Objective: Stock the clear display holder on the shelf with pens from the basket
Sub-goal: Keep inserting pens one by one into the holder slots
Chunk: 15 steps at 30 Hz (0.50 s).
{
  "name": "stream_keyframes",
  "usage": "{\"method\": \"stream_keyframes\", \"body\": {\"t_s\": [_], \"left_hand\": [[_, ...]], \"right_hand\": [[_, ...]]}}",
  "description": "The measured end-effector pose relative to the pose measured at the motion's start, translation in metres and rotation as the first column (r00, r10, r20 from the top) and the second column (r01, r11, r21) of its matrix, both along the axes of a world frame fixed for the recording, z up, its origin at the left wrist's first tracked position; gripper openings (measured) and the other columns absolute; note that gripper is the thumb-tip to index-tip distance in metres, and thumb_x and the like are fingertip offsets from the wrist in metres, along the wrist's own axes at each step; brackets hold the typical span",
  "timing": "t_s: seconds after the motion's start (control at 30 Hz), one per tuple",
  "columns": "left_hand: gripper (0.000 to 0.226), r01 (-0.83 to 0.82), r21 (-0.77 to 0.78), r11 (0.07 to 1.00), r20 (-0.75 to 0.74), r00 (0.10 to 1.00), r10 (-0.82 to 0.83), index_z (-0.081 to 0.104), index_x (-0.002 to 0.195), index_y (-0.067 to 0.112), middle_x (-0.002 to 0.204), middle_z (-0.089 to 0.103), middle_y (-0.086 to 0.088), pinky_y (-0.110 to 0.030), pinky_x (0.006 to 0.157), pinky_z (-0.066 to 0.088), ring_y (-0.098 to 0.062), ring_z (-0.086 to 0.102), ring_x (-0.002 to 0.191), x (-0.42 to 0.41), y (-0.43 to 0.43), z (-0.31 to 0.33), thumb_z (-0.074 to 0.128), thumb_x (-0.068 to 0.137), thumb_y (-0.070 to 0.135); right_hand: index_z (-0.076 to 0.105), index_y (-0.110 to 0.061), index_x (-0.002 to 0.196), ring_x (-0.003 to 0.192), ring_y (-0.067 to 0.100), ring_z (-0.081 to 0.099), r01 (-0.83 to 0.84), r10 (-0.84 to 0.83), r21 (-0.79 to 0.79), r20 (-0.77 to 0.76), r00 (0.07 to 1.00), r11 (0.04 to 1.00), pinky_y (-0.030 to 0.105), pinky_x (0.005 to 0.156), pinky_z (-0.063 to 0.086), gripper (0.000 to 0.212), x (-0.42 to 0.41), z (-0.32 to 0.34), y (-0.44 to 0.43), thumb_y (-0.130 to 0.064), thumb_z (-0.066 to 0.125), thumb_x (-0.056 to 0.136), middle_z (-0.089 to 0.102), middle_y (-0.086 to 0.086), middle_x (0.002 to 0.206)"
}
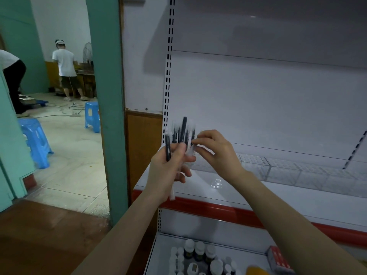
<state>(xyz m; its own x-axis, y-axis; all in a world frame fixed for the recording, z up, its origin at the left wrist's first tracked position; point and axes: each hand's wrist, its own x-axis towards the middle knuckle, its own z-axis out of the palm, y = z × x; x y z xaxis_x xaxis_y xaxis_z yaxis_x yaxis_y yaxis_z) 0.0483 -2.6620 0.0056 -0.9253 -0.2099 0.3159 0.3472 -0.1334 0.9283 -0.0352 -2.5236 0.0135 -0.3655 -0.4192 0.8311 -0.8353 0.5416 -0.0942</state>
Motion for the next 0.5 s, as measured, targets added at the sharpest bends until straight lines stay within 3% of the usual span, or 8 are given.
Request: {"method": "stream_keyframes", "body": {"t_s": [0.13,0.23,0.4,0.5], "left_hand": [[0.01,-0.057,0.012,0.998,0.016,0.998,0.057,0.06,0.094,0.016,0.076,0.065,-0.003,-0.019,0.054,0.054,-0.006,0.062,0.055,-0.005,-0.008,-0.004,0.05,0.094,0.019],[0.014,-0.136,-0.055,0.989,-0.004,0.991,0.136,0.062,0.103,0.014,0.082,0.068,0.0,-0.016,0.07,0.054,-0.002,0.065,0.072,-0.011,-0.016,-0.008,0.054,0.092,0.016],[0.011,-0.125,0.006,0.992,0.07,0.99,0.124,0.061,0.097,0.015,0.095,0.07,-0.007,-0.025,0.07,0.058,-0.014,0.07,0.079,-0.013,-0.025,-0.009,0.061,0.087,0.01],[0.031,-0.076,0.021,0.997,0.089,0.993,0.074,0.056,0.114,0.013,0.098,0.069,-0.008,-0.032,0.067,0.059,-0.018,0.071,0.078,-0.013,-0.027,-0.009,0.063,0.084,0.006]], "right_hand": [[0.07,-0.004,0.098,0.078,0.004,0.054,0.019,0.024,-0.238,0.177,0.984,0.971,0.013,0.074,0.047,0.016,-0.001,0.012,-0.002,-0.009,0.065,0.084,0.061,-0.003,0.089],[0.066,-0.003,0.105,0.081,0.008,0.059,0.121,0.025,-0.369,0.365,0.931,0.921,0.002,0.073,0.044,0.019,-0.007,0.022,-0.004,-0.009,0.062,0.088,0.063,-0.002,0.091],[0.057,-0.005,0.112,0.08,0.016,0.061,0.189,0.054,-0.422,0.502,0.863,0.887,0.021,0.074,0.048,0.023,-0.021,0.028,-0.011,-0.009,0.058,0.09,0.064,0.005,0.088],[0.058,-0.004,0.112,0.078,0.018,0.06,0.211,0.019,-0.381,0.518,0.855,0.9,0.025,0.076,0.048,0.022,-0.028,0.028,-0.018,-0.01,0.057,0.09,0.063,0.005,0.085]]}}
